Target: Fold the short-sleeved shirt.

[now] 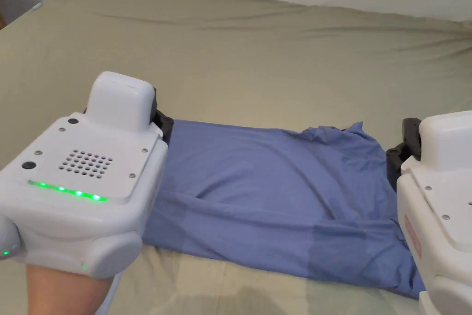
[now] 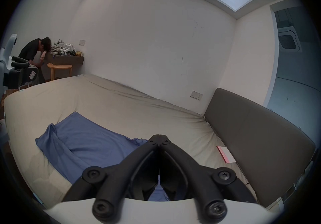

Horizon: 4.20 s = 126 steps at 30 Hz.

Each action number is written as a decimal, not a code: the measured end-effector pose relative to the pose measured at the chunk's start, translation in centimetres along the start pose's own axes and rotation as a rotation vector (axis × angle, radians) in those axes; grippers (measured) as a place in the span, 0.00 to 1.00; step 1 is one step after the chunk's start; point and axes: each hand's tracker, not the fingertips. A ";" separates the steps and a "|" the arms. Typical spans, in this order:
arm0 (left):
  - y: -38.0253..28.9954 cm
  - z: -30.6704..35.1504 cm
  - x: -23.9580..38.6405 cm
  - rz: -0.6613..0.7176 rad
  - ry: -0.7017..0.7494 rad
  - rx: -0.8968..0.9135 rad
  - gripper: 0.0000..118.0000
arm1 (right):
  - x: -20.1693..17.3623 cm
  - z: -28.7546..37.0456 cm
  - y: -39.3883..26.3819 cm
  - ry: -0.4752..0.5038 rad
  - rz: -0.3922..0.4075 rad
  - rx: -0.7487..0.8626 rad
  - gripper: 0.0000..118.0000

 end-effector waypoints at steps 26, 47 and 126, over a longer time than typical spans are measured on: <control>-23.5 -12.4 -6.7 0.269 0.049 -0.773 0.67 | 4.2 -0.5 -9.2 -0.058 0.025 -0.319 0.02; -17.7 -7.2 -4.2 0.147 -0.016 -0.648 0.06 | 5.7 -11.5 -24.1 0.084 -0.273 -0.948 0.91; -2.7 -2.9 0.0 -0.043 -0.084 -0.043 0.00 | -2.5 -1.2 2.2 0.073 -0.029 -0.046 0.02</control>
